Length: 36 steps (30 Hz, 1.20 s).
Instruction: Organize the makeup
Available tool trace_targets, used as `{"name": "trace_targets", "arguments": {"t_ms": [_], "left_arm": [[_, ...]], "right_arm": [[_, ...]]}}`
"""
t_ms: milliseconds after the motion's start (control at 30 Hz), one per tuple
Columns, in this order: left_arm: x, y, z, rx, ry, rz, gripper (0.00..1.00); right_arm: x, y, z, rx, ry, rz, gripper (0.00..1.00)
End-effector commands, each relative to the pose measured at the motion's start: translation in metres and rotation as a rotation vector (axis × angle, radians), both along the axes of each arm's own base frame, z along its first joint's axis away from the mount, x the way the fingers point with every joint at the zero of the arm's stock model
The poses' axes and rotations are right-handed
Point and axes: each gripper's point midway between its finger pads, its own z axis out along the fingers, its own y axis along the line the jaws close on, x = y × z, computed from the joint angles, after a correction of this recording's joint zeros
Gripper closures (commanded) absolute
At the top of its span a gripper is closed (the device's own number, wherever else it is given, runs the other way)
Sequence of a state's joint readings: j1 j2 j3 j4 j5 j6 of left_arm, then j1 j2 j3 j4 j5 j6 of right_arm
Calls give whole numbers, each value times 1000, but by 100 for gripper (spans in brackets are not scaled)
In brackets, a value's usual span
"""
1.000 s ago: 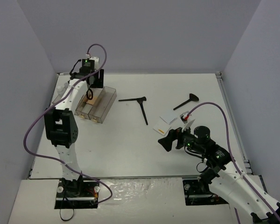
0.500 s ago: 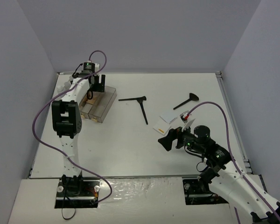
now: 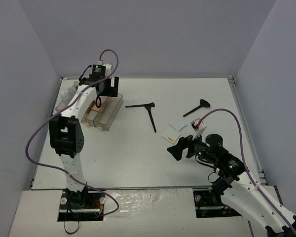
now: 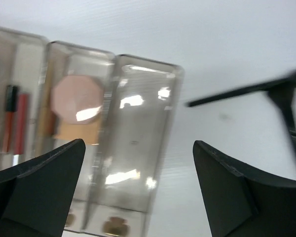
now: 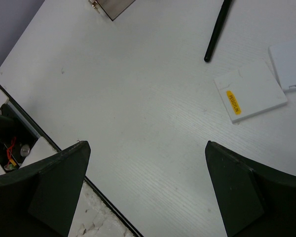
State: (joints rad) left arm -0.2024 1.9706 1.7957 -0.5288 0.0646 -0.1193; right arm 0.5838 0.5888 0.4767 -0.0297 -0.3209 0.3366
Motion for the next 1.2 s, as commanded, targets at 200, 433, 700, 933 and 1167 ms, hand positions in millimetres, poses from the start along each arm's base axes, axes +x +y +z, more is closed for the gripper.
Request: {"name": "trace_targets", "arguments": {"t_ms": [200, 433, 700, 933, 1167], "left_arm": [[-130, -258, 19, -182, -84, -477, 7], [-178, -320, -36, -134, -10, -574, 6], [-177, -329, -67, -83, -1, -545, 6], [-179, -337, -84, -79, 22, -555, 6], [-189, -348, -93, -85, 37, -565, 6]], "right_arm": [[5, 1, 67, 89, -170, -3, 0], [-10, -1, 82, 135, -232, 32, 0], [-35, -9, 122, 193, -399, 98, 0], [-38, -21, 136, 206, -460, 54, 0], [-34, -22, 128, 180, -436, 41, 0]]}}
